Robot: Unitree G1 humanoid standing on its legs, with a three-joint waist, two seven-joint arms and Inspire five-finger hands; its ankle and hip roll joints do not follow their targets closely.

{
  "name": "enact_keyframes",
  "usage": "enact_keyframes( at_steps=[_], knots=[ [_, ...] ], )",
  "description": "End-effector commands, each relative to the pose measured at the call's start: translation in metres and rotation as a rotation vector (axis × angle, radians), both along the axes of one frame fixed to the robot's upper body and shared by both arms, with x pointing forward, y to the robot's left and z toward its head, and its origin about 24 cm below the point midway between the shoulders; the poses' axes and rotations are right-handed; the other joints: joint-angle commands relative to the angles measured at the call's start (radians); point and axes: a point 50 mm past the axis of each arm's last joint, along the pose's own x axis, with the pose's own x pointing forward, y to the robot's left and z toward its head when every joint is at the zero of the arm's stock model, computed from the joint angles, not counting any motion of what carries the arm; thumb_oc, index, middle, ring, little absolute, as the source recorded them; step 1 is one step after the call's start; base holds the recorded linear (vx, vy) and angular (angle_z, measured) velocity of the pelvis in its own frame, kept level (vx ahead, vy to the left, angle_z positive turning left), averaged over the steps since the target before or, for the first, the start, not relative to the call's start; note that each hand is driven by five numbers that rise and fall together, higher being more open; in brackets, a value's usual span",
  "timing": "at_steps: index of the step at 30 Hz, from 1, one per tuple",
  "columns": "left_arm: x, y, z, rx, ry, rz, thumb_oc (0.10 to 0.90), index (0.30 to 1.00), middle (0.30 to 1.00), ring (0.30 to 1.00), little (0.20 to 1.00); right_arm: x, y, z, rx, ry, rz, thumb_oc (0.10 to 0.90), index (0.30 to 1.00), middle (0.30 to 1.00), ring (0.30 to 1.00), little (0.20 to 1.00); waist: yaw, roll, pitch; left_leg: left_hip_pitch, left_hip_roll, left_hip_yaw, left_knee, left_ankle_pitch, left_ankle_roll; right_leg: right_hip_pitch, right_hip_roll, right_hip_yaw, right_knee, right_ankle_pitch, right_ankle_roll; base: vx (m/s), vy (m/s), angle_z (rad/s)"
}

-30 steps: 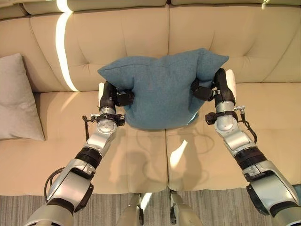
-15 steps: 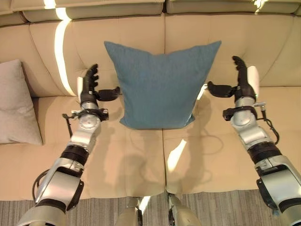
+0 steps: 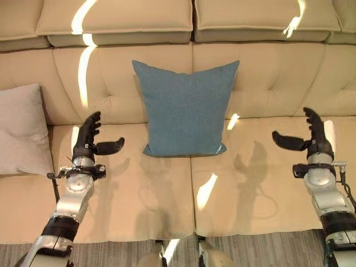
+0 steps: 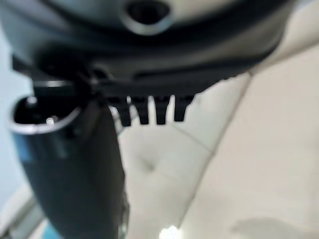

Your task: Pick up all the scattered cushions and arrange them neatly on the sofa.

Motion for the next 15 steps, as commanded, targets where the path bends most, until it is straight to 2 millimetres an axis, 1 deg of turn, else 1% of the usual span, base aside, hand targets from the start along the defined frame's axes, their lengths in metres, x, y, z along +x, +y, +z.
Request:
enact_keyframes(
  at_steps=[1, 2, 3, 4, 5, 6, 7, 8, 10, 11, 15],
  knots=[
    [-0.033, 0.008, -0.029, -0.059, 0.048, 0.044, 0.800, 0.900, 0.900, 0.900, 0.900, -0.036, -0.013, -0.025, -0.027, 0.073, -0.021, 0.800, 0.900, 0.900, 0.900, 0.900, 0.025, -0.018, -0.177, 0.028, -0.007, 0.019, 0.002, -0.090, -0.016, 0.003, -0.014, -0.037, 0.005, -0.068, 0.048, 0.03, -0.070, 0.16],
    [-0.044, 0.007, -0.047, -0.109, 0.109, 0.063, 0.800, 0.900, 0.900, 0.900, 0.900, -0.044, -0.011, -0.038, 0.019, 0.099, -0.032, 0.800, 0.900, 0.900, 0.900, 0.900, 0.028, -0.019, -0.178, 0.039, -0.006, 0.019, 0.002, -0.092, -0.014, 0.013, -0.013, -0.039, 0.005, -0.068, 0.046, 0.02, -0.048, 0.04],
    [-0.069, 0.008, -0.078, -0.158, 0.241, 0.099, 0.800, 0.900, 0.900, 0.900, 0.900, -0.061, -0.007, -0.062, 0.105, 0.160, -0.046, 0.800, 0.900, 0.900, 0.900, 0.900, 0.029, -0.019, -0.183, 0.063, -0.006, 0.024, 0.002, -0.098, -0.011, 0.038, -0.013, -0.041, 0.005, -0.070, 0.047, 0.02, -0.035, 0.03],
    [-0.069, 0.008, -0.078, -0.158, 0.242, 0.099, 0.800, 0.900, 0.900, 0.900, 0.900, -0.061, -0.007, -0.062, 0.105, 0.161, -0.046, 0.800, 0.900, 0.900, 0.900, 0.900, 0.029, -0.020, -0.182, 0.066, -0.006, 0.025, 0.002, -0.099, -0.010, 0.040, -0.012, -0.040, 0.005, -0.070, 0.047, 0.02, -0.032, -0.01],
    [-0.081, 0.006, -0.095, -0.180, 0.321, 0.111, 0.800, 0.900, 0.900, 0.900, 0.900, -0.068, -0.004, -0.075, 0.142, 0.201, -0.053, 0.800, 0.900, 0.900, 0.900, 0.900, 0.032, -0.021, -0.184, 0.079, -0.004, 0.030, 0.002, -0.101, -0.008, 0.051, -0.012, -0.041, 0.005, -0.070, 0.049, 0.00, -0.039, -0.04],
    [-0.104, 0.004, -0.121, -0.193, 0.458, 0.123, 0.800, 0.900, 0.900, 0.900, 0.900, -0.082, 0.003, -0.101, 0.200, 0.305, -0.054, 0.800, 0.900, 0.900, 0.900, 0.900, 0.033, -0.021, -0.185, 0.097, -0.002, 0.038, 0.002, -0.103, -0.004, 0.070, -0.011, -0.044, 0.005, -0.072, 0.049, 0.00, -0.044, -0.07],
    [-0.114, 0.004, -0.132, -0.200, 0.518, 0.134, 0.800, 0.900, 0.900, 0.900, 0.900, -0.089, 0.005, -0.111, 0.226, 0.348, -0.060, 0.800, 0.900, 0.900, 0.900, 0.900, 0.033, -0.021, -0.187, 0.107, -0.002, 0.041, 0.002, -0.106, -0.003, 0.078, -0.011, -0.043, 0.005, -0.073, 0.049, 0.00, -0.030, -0.07],
    [-0.114, 0.004, -0.132, -0.200, 0.518, 0.134, 0.800, 0.900, 0.900, 0.900, 0.900, -0.089, 0.005, -0.112, 0.226, 0.348, -0.060, 0.800, 0.900, 0.900, 0.900, 0.900, 0.033, -0.021, -0.186, 0.108, -0.002, 0.041, 0.002, -0.107, -0.003, 0.080, -0.011, -0.042, 0.005, -0.073, 0.049, 0.00, -0.013, -0.04],
    [-0.132, 0.002, -0.152, -0.215, 0.633, 0.167, 0.800, 0.900, 0.900, 0.900, 0.900, -0.100, 0.013, -0.132, 0.287, 0.420, -0.077, 0.800, 0.900, 0.900, 0.900, 0.900, 0.033, -0.022, -0.188, 0.122, 0.001, 0.046, 0.002, -0.109, -0.001, 0.095, -0.010, -0.040, 0.005, -0.075, 0.049, 0.00, -0.016, -0.04],
    [-0.148, 0.001, -0.167, -0.205, 0.728, 0.178, 0.800, 0.900, 0.900, 0.900, 0.900, -0.115, 0.018, -0.151, 0.319, 0.509, -0.090, 0.800, 0.900, 0.900, 0.900, 0.900, 0.033, -0.023, -0.188, 0.136, 0.002, 0.048, 0.002, -0.111, 0.001, 0.111, -0.008, -0.039, 0.005, -0.079, 0.048, 0.00, -0.031, -0.09],
    [-0.184, -0.006, -0.196, -0.167, 0.956, 0.190, 0.800, 0.900, 0.900, 0.900, 0.900, -0.139, 0.031, -0.179, 0.383, 0.640, -0.113, 0.800, 0.900, 0.900, 0.900, 0.900, 0.026, -0.023, -0.184, 0.159, 0.004, 0.045, 0.002, -0.117, 0.003, 0.134, -0.005, -0.037, 0.005, -0.088, 0.044, 0.00, -0.015, -0.03]
  ],
)
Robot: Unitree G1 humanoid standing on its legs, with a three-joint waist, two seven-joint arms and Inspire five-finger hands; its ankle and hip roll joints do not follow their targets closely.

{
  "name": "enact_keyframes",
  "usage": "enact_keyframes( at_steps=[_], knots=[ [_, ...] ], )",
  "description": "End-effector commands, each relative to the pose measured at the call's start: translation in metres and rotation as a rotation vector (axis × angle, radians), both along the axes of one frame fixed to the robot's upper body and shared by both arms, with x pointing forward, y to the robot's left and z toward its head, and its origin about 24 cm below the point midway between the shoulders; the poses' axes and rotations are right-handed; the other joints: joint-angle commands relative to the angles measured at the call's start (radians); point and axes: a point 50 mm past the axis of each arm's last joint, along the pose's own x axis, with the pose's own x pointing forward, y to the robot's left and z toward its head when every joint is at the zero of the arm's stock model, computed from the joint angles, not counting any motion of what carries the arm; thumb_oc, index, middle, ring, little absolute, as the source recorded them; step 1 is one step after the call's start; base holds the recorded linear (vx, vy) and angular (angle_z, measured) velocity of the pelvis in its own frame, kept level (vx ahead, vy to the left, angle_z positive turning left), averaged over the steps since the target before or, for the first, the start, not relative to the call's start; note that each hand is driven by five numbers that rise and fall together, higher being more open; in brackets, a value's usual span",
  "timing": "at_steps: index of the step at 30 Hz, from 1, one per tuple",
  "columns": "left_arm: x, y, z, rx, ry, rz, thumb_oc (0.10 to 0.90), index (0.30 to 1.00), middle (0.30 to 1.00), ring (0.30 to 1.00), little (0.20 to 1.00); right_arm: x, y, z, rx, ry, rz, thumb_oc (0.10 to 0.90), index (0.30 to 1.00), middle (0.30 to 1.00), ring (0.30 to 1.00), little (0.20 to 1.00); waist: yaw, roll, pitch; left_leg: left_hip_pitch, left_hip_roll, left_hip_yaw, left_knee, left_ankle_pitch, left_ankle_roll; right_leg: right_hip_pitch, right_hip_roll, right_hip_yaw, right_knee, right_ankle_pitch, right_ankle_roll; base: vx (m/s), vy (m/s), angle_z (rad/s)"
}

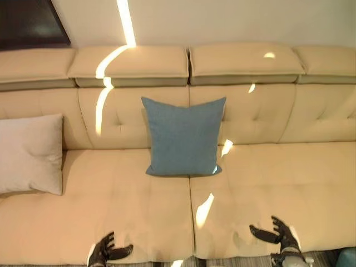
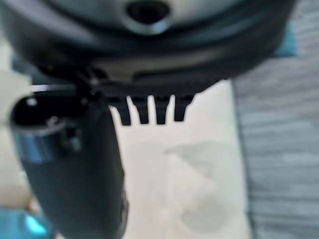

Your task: Pick up all the scattered cushions and arrange them neatly on the sofa.

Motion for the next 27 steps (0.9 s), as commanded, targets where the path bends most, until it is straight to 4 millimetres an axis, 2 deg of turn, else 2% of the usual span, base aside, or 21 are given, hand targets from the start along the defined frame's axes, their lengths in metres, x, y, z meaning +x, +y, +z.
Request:
enact_keyframes(
  at_steps=[1, 4, 8, 13, 17, 18, 20, 21, 22, 24, 25, 27],
  knots=[
    [0.010, 0.010, -0.001, 0.084, 0.036, -0.079, 0.800, 0.900, 0.900, 0.900, 0.900, 0.008, -0.004, 0.004, -0.008, -0.055, -0.010, 0.800, 0.900, 0.900, 0.900, 0.900, 0.021, -0.038, -0.061, 0.033, -0.010, 0.021, 0.005, -0.067, -0.026, 0.016, -0.017, -0.039, 0.012, -0.063, 0.067, 0.00, -0.030, 0.01],
    [-0.001, 0.006, -0.009, 0.083, 0.101, -0.090, 0.800, 0.900, 0.900, 0.900, 0.900, -0.005, 0.003, -0.009, 0.019, 0.017, -0.011, 0.800, 0.900, 0.900, 0.900, 0.900, 0.018, -0.037, -0.058, 0.043, -0.008, 0.018, 0.005, -0.070, -0.026, 0.027, -0.012, -0.034, 0.012, -0.071, 0.061, -0.01, -0.041, 0.01],
    [-0.001, 0.001, -0.011, 0.076, 0.119, -0.097, 0.800, 0.900, 0.900, 0.900, 0.900, -0.011, 0.008, -0.016, 0.040, 0.056, -0.022, 0.800, 0.900, 0.900, 0.900, 0.900, 0.016, -0.033, -0.050, 0.055, -0.002, 0.012, 0.005, -0.069, -0.026, 0.038, -0.005, -0.033, 0.012, -0.080, 0.053, -0.04, -0.042, 0.02],
    [0.009, -0.002, -0.010, 0.082, 0.105, -0.130, 0.800, 0.900, 0.900, 0.900, 0.900, -0.015, 0.017, -0.022, 0.071, 0.089, -0.024, 0.800, 0.900, 0.900, 0.900, 0.900, 0.014, -0.036, -0.029, 0.062, 0.009, -0.010, 0.010, -0.058, -0.029, 0.055, 0.012, -0.026, 0.019, -0.094, 0.035, -0.07, -0.055, 0.05],
    [0.027, -0.004, -0.006, 0.083, 0.059, -0.141, 0.800, 0.900, 0.900, 0.900, 0.900, -0.009, 0.017, -0.022, 0.073, 0.076, -0.042, 0.800, 0.900, 0.900, 0.900, 0.900, 0.017, -0.051, 0.005, -0.022, 0.014, -0.016, 0.112, -0.057, -0.038, 0.049, 0.009, -0.031, 0.017, -0.093, 0.026, -0.18, -0.050, 0.28],
    [0.032, -0.004, -0.005, 0.087, 0.048, -0.149, 0.800, 0.900, 0.900, 0.900, 0.900, -0.007, 0.017, -0.022, 0.072, 0.075, -0.046, 0.800, 0.900, 0.900, 0.900, 0.900, 0.017, -0.056, 0.017, -0.053, 0.010, -0.010, 0.155, -0.063, -0.041, 0.044, 0.003, -0.035, 0.018, -0.089, 0.024, -0.25, -0.022, 0.23],
    [0.040, -0.008, -0.004, 0.086, 0.032, -0.166, 0.800, 0.900, 0.900, 0.900, 0.900, -0.005, 0.019, -0.022, 0.075, 0.081, -0.047, 0.800, 0.900, 0.900, 0.900, 0.900, 0.012, -0.073, 0.035, -0.083, 0.000, 0.026, 0.245, -0.115, -0.037, 0.021, -0.015, -0.045, 0.022, -0.070, 0.022, -0.27, 0.018, 0.23],
    [0.036, -0.012, -0.007, 0.073, 0.054, -0.163, 0.800, 0.900, 0.900, 0.900, 0.900, -0.007, 0.019, -0.024, 0.077, 0.096, -0.057, 0.800, 0.900, 0.900, 0.900, 0.900, 0.011, -0.083, 0.035, -0.071, -0.022, 0.016, 0.315, -0.171, -0.024, 0.007, -0.028, -0.042, 0.022, -0.052, 0.023, -0.22, 0.071, 0.32],
    [0.034, -0.013, -0.009, 0.067, 0.065, -0.160, 0.800, 0.900, 0.900, 0.900, 0.900, -0.007, 0.019, -0.025, 0.078, 0.100, -0.062, 0.800, 0.900, 0.900, 0.900, 0.900, 0.009, -0.086, 0.034, -0.064, -0.031, 0.003, 0.357, -0.185, -0.022, 0.000, -0.033, -0.041, 0.023, -0.045, 0.023, -0.14, 0.066, 0.32],
    [0.030, -0.015, -0.011, 0.058, 0.082, -0.150, 0.800, 0.900, 0.900, 0.900, 0.900, -0.009, 0.019, -0.026, 0.073, 0.117, -0.059, 0.800, 0.900, 0.900, 0.900, 0.900, 0.002, -0.084, 0.030, -0.035, -0.035, -0.023, 0.403, -0.207, -0.018, -0.015, -0.037, -0.041, 0.027, -0.033, 0.022, -0.11, 0.126, 0.20],
    [0.030, -0.016, -0.012, 0.057, 0.086, -0.144, 0.800, 0.900, 0.900, 0.900, 0.900, -0.010, 0.019, -0.027, 0.077, 0.126, -0.060, 0.800, 0.900, 0.900, 0.900, 0.900, -0.005, -0.084, 0.025, -0.013, -0.038, -0.039, 0.417, -0.201, -0.020, -0.032, -0.042, -0.040, 0.032, -0.021, 0.024, -0.15, 0.188, 0.19],
    [0.031, -0.018, -0.012, 0.051, 0.078, -0.136, 0.800, 0.900, 0.900, 0.900, 0.900, -0.011, 0.020, -0.028, 0.084, 0.131, -0.068, 0.800, 0.900, 0.900, 0.900, 0.900, -0.021, -0.067, 0.015, 0.052, -0.030, -0.065, 0.365, -0.203, -0.024, -0.063, -0.033, -0.037, 0.041, -0.011, 0.027, -0.13, 0.178, 0.16]
  ],
)
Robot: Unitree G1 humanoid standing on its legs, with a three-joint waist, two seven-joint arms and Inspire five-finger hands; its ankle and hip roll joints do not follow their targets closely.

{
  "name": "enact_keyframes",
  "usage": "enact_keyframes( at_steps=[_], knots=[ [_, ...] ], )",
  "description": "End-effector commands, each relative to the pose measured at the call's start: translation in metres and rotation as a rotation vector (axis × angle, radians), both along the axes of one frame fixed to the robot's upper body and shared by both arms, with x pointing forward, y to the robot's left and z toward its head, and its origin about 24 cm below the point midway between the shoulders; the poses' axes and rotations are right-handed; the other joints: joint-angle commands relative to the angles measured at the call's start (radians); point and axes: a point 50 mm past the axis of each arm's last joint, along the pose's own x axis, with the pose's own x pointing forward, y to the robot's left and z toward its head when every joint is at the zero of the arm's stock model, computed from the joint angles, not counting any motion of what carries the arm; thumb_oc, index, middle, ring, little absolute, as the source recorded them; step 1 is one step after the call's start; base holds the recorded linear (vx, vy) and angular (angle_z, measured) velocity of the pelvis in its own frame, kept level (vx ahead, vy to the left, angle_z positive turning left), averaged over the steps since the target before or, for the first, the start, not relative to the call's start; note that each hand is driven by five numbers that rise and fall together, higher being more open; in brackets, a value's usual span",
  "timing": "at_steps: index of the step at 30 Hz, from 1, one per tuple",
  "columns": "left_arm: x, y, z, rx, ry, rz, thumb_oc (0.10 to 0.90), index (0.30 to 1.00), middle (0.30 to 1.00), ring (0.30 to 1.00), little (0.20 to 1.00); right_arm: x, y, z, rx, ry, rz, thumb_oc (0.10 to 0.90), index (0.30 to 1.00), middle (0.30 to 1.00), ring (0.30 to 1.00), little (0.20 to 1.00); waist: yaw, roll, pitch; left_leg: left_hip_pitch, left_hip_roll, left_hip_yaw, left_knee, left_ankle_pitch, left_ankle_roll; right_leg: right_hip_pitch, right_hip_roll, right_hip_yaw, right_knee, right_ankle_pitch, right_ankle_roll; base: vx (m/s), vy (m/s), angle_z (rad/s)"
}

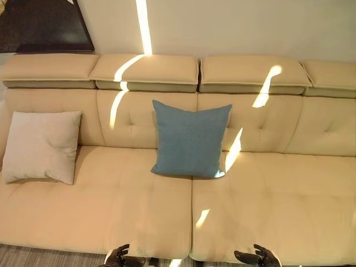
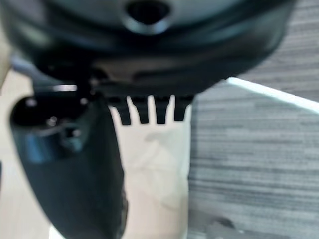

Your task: Pick up all the scattered cushions and arrange them neatly on the sofa.

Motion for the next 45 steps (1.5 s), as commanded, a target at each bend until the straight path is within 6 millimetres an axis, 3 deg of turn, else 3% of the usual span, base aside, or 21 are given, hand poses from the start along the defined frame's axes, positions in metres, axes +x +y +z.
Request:
enact_keyframes(
  at_steps=[1, 5, 9, 11, 16, 21, 31, 37, 39, 40, 42, 45],
  knots=[
    [0.004, 0.007, 0.005, 0.053, -0.044, -0.014, 0.800, 0.900, 0.900, 0.900, 0.900, 0.011, -0.003, 0.004, -0.016, -0.047, -0.036, 0.800, 0.900, 0.900, 0.900, 0.900, -0.012, -0.001, -0.036, 0.102, -0.028, -0.025, -0.029, -0.073, 0.035, -0.099, 0.022, 0.063, 0.043, -0.032, 0.128, -0.14, 0.200, 0.10],
    [0.011, 0.004, 0.005, 0.066, -0.048, -0.063, 0.800, 0.900, 0.900, 0.900, 0.900, 0.012, -0.003, 0.003, -0.030, -0.019, -0.018, 0.800, 0.900, 0.900, 0.900, 0.900, -0.025, -0.003, -0.025, 0.136, -0.066, -0.024, -0.153, -0.134, 0.058, -0.170, -0.013, 0.069, 0.046, 0.026, 0.171, -0.18, 0.217, 0.03],
    [0.013, 0.013, 0.008, 0.095, -0.050, -0.057, 0.800, 0.900, 0.900, 0.900, 0.900, 0.015, 0.001, 0.002, -0.033, -0.006, 0.007, 0.800, 0.900, 0.900, 0.900, 0.900, -0.012, -0.016, 0.012, 0.099, -0.092, -0.003, -0.182, -0.114, 0.083, -0.230, -0.042, 0.049, 0.066, 0.047, 0.207, -0.29, 0.153, -0.19],
    [0.008, 0.023, 0.009, 0.127, -0.025, -0.051, 0.800, 0.900, 0.900, 0.900, 0.900, 0.014, 0.003, 0.001, -0.033, 0.009, 0.024, 0.800, 0.900, 0.900, 0.900, 0.900, 0.007, -0.010, 0.029, 0.060, -0.095, 0.019, -0.214, -0.063, 0.099, -0.221, -0.037, 0.024, 0.161, -0.007, 0.186, -0.31, 0.112, -0.26],
    [-0.006, 0.030, 0.006, 0.138, 0.032, -0.044, 0.800, 0.900, 0.900, 0.900, 0.900, 0.008, 0.000, 0.000, -0.035, 0.021, 0.009, 0.800, 0.900, 0.900, 0.900, 0.900, 0.034, -0.005, 0.004, 0.051, -0.088, 0.026, -0.262, -0.026, 0.111, -0.134, -0.004, 0.041, 0.244, -0.100, 0.164, -0.18, 0.062, -0.24],
    [-0.016, 0.028, 0.003, 0.126, 0.056, -0.022, 0.800, 0.900, 0.900, 0.900, 0.900, 0.006, 0.002, -0.002, -0.036, 0.036, 0.020, 0.800, 0.900, 0.900, 0.900, 0.900, 0.073, -0.023, -0.046, 0.026, -0.087, 0.075, -0.277, -0.010, 0.104, -0.050, -0.006, 0.021, 0.124, -0.105, 0.170, -0.06, -0.034, -0.22],
    [0.006, 0.017, 0.007, 0.112, -0.010, -0.080, 0.800, 0.900, 0.900, 0.900, 0.900, 0.012, 0.004, -0.001, -0.028, 0.016, 0.022, 0.800, 0.900, 0.900, 0.900, 0.900, 0.049, -0.013, -0.043, 0.064, -0.064, 0.069, -0.294, 0.001, 0.090, -0.016, 0.026, 0.052, 0.068, -0.108, 0.149, -0.03, -0.076, -0.04],
    [0.016, 0.009, 0.008, 0.087, -0.039, -0.095, 0.800, 0.900, 0.900, 0.900, 0.900, 0.004, 0.004, -0.003, -0.020, 0.031, -0.012, 0.800, 0.900, 0.900, 0.900, 0.900, 0.038, -0.021, -0.014, 0.015, -0.056, 0.068, -0.170, -0.029, 0.074, -0.010, 0.032, 0.064, 0.067, -0.107, 0.130, -0.05, -0.038, 0.02],
    [0.019, 0.005, 0.008, 0.078, -0.047, -0.102, 0.800, 0.900, 0.900, 0.900, 0.900, 0.003, 0.003, -0.003, -0.028, 0.040, -0.016, 0.800, 0.900, 0.900, 0.900, 0.900, 0.045, -0.026, 0.001, -0.007, -0.064, 0.041, -0.122, -0.034, 0.069, -0.011, 0.032, 0.074, 0.068, -0.101, 0.125, -0.04, 0.000, 0.03],
    [0.021, 0.002, 0.008, 0.072, -0.054, -0.099, 0.800, 0.900, 0.900, 0.900, 0.900, 0.004, 0.002, -0.003, -0.035, 0.041, -0.006, 0.800, 0.900, 0.900, 0.900, 0.900, 0.055, -0.030, 0.007, -0.022, -0.075, -0.009, -0.104, -0.039, 0.064, -0.018, 0.032, 0.086, 0.067, -0.095, 0.124, -0.04, 0.012, -0.11],
    [0.025, -0.002, 0.008, 0.059, -0.078, -0.087, 0.800, 0.900, 0.900, 0.900, 0.900, 0.012, -0.002, 0.001, -0.070, 0.029, 0.027, 0.800, 0.900, 0.900, 0.900, 0.900, 0.077, -0.033, 0.009, -0.047, -0.108, -0.184, -0.091, -0.050, 0.058, -0.036, 0.033, 0.130, 0.060, -0.081, 0.128, -0.04, 0.044, -0.53],
    [0.028, -0.004, 0.009, 0.059, -0.082, -0.099, 0.800, 0.900, 0.900, 0.900, 0.900, 0.015, -0.006, 0.003, -0.080, 0.019, 0.029, 0.800, 0.900, 0.900, 0.900, 0.900, 0.070, -0.022, 0.002, -0.042, -0.105, -0.204, -0.139, -0.038, 0.061, -0.053, 0.032, 0.151, 0.046, -0.068, 0.139, -0.01, 0.141, -0.90]
  ],
)
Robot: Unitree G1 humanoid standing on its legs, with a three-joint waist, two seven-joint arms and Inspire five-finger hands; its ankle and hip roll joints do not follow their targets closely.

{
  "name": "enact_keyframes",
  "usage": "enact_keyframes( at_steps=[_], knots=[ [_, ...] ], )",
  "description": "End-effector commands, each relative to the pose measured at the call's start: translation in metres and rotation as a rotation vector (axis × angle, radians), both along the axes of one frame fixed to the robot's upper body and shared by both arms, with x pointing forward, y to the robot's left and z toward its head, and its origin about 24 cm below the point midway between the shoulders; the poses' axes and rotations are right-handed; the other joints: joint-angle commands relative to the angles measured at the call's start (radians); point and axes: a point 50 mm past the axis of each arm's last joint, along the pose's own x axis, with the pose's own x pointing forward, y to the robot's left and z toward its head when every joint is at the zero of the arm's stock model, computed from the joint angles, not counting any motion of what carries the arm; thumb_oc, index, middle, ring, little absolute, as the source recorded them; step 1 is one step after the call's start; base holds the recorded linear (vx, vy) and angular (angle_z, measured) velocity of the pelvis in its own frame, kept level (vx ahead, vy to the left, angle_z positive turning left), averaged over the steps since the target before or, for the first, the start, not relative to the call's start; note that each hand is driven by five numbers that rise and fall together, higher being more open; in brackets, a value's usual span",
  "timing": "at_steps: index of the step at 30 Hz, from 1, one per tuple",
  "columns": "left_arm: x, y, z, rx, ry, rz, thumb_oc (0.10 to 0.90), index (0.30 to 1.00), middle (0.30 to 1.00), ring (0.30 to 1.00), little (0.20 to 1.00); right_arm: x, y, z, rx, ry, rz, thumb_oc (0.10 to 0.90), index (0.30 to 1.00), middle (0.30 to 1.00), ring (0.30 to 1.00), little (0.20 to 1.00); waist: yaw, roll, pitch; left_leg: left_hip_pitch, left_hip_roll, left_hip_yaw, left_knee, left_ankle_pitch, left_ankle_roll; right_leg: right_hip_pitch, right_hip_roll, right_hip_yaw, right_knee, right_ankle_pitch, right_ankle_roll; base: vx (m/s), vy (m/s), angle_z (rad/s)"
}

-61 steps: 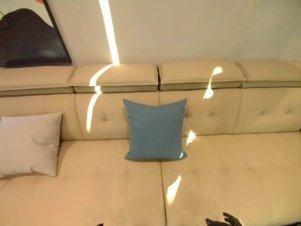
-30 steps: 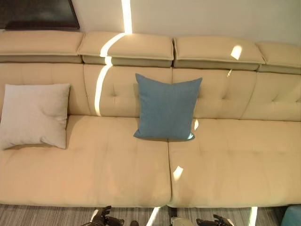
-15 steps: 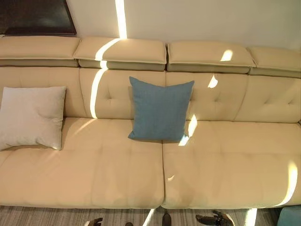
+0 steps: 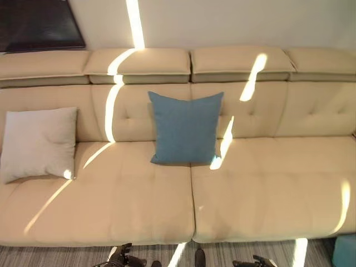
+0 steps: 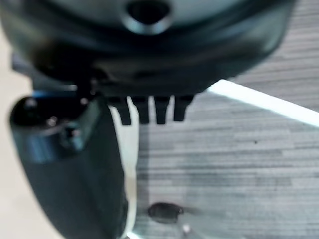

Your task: Pick up all the scattered cushions and arrange them neatly on the sofa.

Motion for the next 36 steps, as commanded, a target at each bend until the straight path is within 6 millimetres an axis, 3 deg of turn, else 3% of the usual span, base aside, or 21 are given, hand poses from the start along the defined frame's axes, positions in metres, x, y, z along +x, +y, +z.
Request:
enact_keyframes(
  at_steps=[1, 6, 7, 9, 10, 11, 14, 16, 19, 21, 26, 28, 29, 30, 32, 34, 36],
  knots=[
    [0.022, 0.005, 0.009, 0.024, -0.089, -0.015, 0.800, 0.900, 0.900, 0.900, 0.900, 0.004, -0.010, 0.006, -0.065, -0.032, 0.021, 0.800, 0.900, 0.900, 0.900, 0.900, -0.013, -0.037, -0.018, -0.051, -0.028, 0.041, 0.020, -0.058, 0.011, 0.010, -0.002, -0.035, 0.045, -0.070, 0.096, -0.05, 0.177, -0.70],
    [0.029, 0.010, 0.012, 0.042, -0.108, -0.030, 0.800, 0.900, 0.900, 0.900, 0.900, 0.010, -0.009, 0.007, -0.068, -0.040, 0.034, 0.800, 0.900, 0.900, 0.900, 0.900, -0.016, -0.038, -0.011, -0.051, -0.029, 0.076, -0.025, -0.038, 0.023, -0.056, -0.011, -0.008, 0.050, -0.028, 0.120, -0.11, 0.116, -0.69],
    [0.035, 0.018, 0.017, 0.064, -0.128, -0.020, 0.800, 0.900, 0.900, 0.900, 0.900, 0.022, -0.003, 0.009, -0.067, -0.068, 0.054, 0.800, 0.900, 0.900, 0.900, 0.900, -0.007, -0.043, 0.008, -0.059, -0.014, 0.139, -0.058, -0.015, 0.035, -0.134, -0.009, -0.029, 0.085, 0.000, 0.145, -0.28, 0.105, -0.71],
    [0.037, 0.023, 0.019, 0.076, -0.137, -0.022, 0.800, 0.900, 0.900, 0.900, 0.900, 0.029, -0.001, 0.012, -0.071, -0.094, 0.073, 0.800, 0.900, 0.900, 0.900, 0.900, 0.015, -0.031, 0.012, -0.080, 0.004, 0.195, -0.071, 0.006, 0.037, -0.127, -0.034, -0.167, 0.134, -0.045, 0.131, -0.26, 0.096, -1.30],
    [0.037, 0.023, 0.019, 0.076, -0.137, -0.022, 0.800, 0.900, 0.900, 0.900, 0.900, 0.029, -0.002, 0.012, -0.071, -0.094, 0.073, 0.800, 0.900, 0.900, 0.900, 0.900, 0.014, -0.030, 0.013, -0.078, 0.004, 0.193, -0.071, 0.005, 0.037, -0.127, -0.035, -0.168, 0.137, -0.048, 0.131, -0.14, 0.078, -1.56],
    [0.035, 0.027, 0.020, 0.088, -0.130, -0.022, 0.800, 0.900, 0.900, 0.900, 0.900, 0.029, -0.001, 0.012, -0.073, -0.098, 0.087, 0.800, 0.900, 0.900, 0.900, 0.900, 0.022, -0.023, 0.004, -0.081, 0.013, 0.224, -0.086, 0.026, 0.046, -0.093, -0.029, -0.219, 0.199, -0.103, 0.110, -0.10, 0.045, -1.00],
    [0.032, 0.027, 0.019, 0.079, -0.126, -0.011, 0.800, 0.900, 0.900, 0.900, 0.900, 0.027, -0.003, 0.012, -0.075, -0.098, 0.081, 0.800, 0.900, 0.900, 0.900, 0.900, 0.042, -0.014, -0.006, -0.075, 0.025, 0.268, -0.092, 0.028, 0.049, -0.036, -0.038, -0.261, 0.231, -0.153, 0.098, -0.08, 0.008, -0.69],
    [0.029, 0.026, 0.018, 0.071, -0.121, -0.010, 0.800, 0.900, 0.900, 0.900, 0.900, 0.024, -0.004, 0.011, -0.085, -0.084, 0.082, 0.800, 0.900, 0.900, 0.900, 0.900, 0.077, -0.016, -0.023, -0.083, 0.033, 0.325, -0.090, 0.034, 0.045, 0.044, -0.062, -0.317, 0.210, -0.173, 0.103, -0.11, -0.049, -0.76],
    [0.024, 0.024, 0.015, 0.065, -0.107, -0.010, 0.800, 0.900, 0.900, 0.900, 0.900, 0.023, -0.003, 0.011, -0.091, -0.080, 0.086, 0.800, 0.900, 0.900, 0.900, 0.900, 0.096, -0.030, -0.038, -0.094, 0.035, 0.362, -0.090, 0.048, 0.038, 0.066, -0.048, -0.289, 0.137, -0.172, 0.107, -0.10, -0.122, -0.80],
    [0.027, 0.019, 0.014, 0.055, -0.106, -0.020, 0.800, 0.900, 0.900, 0.900, 0.900, 0.025, -0.005, 0.013, -0.098, -0.094, 0.073, 0.800, 0.900, 0.900, 0.900, 0.900, 0.074, -0.025, -0.020, -0.120, 0.051, 0.357, -0.052, 0.058, 0.021, 0.060, -0.021, -0.255, 0.097, -0.167, 0.095, -0.09, -0.178, -0.75],
    [0.035, 0.006, 0.014, 0.039, -0.112, -0.078, 0.800, 0.900, 0.900, 0.900, 0.900, 0.017, -0.014, 0.013, -0.122, -0.079, 0.047, 0.800, 0.900, 0.900, 0.900, 0.900, 0.042, -0.011, 0.015, -0.154, 0.067, 0.336, 0.026, 0.057, 0.005, 0.069, -0.006, -0.252, 0.078, -0.161, 0.074, -0.12, -0.082, -0.08],
    [0.038, 0.000, 0.014, 0.026, -0.120, -0.088, 0.800, 0.900, 0.900, 0.900, 0.900, 0.012, -0.015, 0.011, -0.128, -0.058, 0.042, 0.800, 0.900, 0.900, 0.900, 0.900, 0.045, -0.013, 0.033, -0.165, 0.036, 0.264, 0.060, 0.043, -0.002, 0.059, -0.004, -0.237, 0.083, -0.148, 0.067, -0.11, -0.024, -0.10],
    [0.035, -0.003, 0.012, 0.017, -0.109, -0.089, 0.800, 0.900, 0.900, 0.900, 0.900, 0.005, -0.017, 0.009, -0.137, -0.026, 0.045, 0.800, 0.900, 0.900, 0.900, 0.900, 0.051, -0.017, 0.032, -0.146, -0.004, 0.178, 0.066, 0.008, 0.002, 0.056, 0.003, -0.204, 0.078, -0.134, 0.069, -0.09, -0.024, -0.20],
    [0.035, -0.003, 0.012, 0.017, -0.109, -0.089, 0.800, 0.900, 0.900, 0.900, 0.900, 0.005, -0.017, 0.009, -0.137, -0.026, 0.045, 0.800, 0.900, 0.900, 0.900, 0.900, 0.049, -0.018, 0.030, -0.149, -0.005, 0.177, 0.064, 0.012, 0.002, 0.053, 0.002, -0.206, 0.078, -0.133, 0.069, -0.04, -0.004, -0.51],
    [0.031, -0.007, 0.010, 0.008, -0.098, -0.087, 0.800, 0.900, 0.900, 0.900, 0.900, -0.002, -0.019, 0.007, -0.150, 0.014, 0.057, 0.800, 0.900, 0.900, 0.900, 0.900, 0.058, -0.015, 0.012, -0.119, -0.047, 0.098, 0.062, -0.028, 0.012, 0.042, 0.013, -0.136, 0.060, -0.107, 0.083, 0.01, 0.048, -0.89],
    [0.031, -0.010, 0.009, 0.003, -0.101, -0.092, 0.800, 0.900, 0.900, 0.900, 0.900, -0.003, -0.020, 0.007, -0.156, 0.022, 0.065, 0.800, 0.900, 0.900, 0.900, 0.900, 0.063, -0.006, 0.005, -0.103, -0.053, 0.086, 0.048, -0.038, 0.019, 0.038, 0.020, -0.107, 0.055, -0.102, 0.087, 0.02, 0.091, -1.39],
    [0.034, -0.012, 0.010, 0.003, -0.107, -0.109, 0.800, 0.900, 0.900, 0.900, 0.900, 0.002, -0.020, 0.008, -0.160, 0.027, 0.077, 0.800, 0.900, 0.900, 0.900, 0.900, 0.058, 0.001, 0.002, -0.103, -0.048, 0.129, 0.041, -0.043, 0.023, 0.014, 0.021, -0.058, 0.049, -0.083, 0.107, -0.04, 0.168, -1.51]
  ],
)
